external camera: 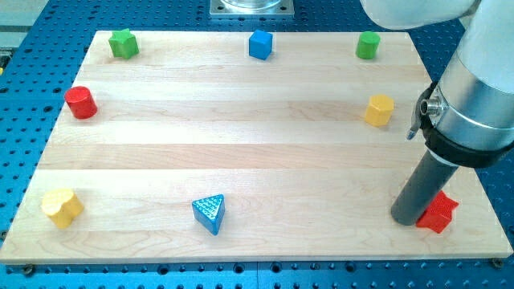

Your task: Move the green circle vertically to the yellow hexagon

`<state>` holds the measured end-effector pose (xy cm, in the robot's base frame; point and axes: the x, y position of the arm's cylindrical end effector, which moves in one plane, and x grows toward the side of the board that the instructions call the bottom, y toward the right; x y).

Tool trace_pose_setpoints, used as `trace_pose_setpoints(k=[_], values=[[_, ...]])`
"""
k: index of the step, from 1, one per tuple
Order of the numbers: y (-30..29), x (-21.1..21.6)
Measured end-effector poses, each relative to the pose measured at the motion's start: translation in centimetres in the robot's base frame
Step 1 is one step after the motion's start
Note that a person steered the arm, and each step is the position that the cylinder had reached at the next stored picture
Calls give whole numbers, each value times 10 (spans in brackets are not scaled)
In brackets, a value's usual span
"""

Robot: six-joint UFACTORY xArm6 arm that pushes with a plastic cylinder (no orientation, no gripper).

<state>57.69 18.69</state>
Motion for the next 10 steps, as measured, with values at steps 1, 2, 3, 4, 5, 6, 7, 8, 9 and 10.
trace_pose_setpoints(k=[1, 2, 3, 4, 5, 6, 7, 8, 9, 10], values=[[0, 0], [0, 1], [0, 1], [-12, -17], [-46, -115], [-84, -187], [-62, -249], [55, -300], [127, -341], [87, -375]])
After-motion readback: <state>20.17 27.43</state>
